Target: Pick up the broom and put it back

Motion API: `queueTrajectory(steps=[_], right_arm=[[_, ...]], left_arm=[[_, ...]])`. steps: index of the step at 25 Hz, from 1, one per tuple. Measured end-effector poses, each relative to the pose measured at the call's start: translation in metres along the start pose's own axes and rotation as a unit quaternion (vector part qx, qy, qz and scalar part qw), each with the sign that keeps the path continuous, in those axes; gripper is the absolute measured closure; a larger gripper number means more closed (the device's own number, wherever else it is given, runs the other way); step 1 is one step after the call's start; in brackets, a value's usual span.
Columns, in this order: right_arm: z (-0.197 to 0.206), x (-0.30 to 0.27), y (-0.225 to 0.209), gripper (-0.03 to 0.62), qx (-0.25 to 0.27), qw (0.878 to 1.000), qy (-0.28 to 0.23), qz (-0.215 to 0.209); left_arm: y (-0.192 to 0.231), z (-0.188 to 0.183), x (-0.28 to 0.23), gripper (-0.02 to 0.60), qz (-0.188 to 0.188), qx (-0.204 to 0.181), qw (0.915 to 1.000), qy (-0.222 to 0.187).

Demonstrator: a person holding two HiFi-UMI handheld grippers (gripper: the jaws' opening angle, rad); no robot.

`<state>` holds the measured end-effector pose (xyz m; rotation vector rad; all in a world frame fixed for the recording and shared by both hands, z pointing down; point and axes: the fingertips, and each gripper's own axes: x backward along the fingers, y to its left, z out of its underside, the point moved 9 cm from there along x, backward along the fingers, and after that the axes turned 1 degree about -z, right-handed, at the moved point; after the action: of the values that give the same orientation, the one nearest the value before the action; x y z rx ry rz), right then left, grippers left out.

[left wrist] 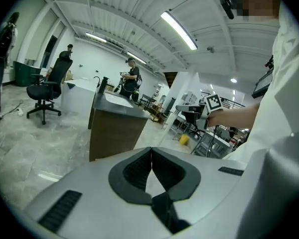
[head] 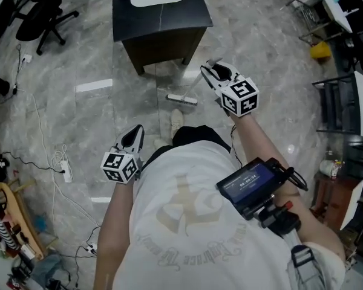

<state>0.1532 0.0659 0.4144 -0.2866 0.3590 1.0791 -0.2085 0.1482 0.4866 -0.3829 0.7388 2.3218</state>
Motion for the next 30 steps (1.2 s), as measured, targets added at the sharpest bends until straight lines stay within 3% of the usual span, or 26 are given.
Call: queueTrajectory(steps=[20, 30], right_arm=[[0.029, 0.129, 0.007, 0.484, -0.01, 0.999, -0.01, 0.04], [0.022, 0.141, 0.012, 0.484, -0.005, 0.999, -0.026, 0.035]], left_arm=[[-0.035, -0.02, -0.049, 0.569, 0.083, -0.062, 0.9939, 0.039], [-0.046, -0.027, -0.066, 0.569, 0.102, -0.089, 0.9894, 0.053]])
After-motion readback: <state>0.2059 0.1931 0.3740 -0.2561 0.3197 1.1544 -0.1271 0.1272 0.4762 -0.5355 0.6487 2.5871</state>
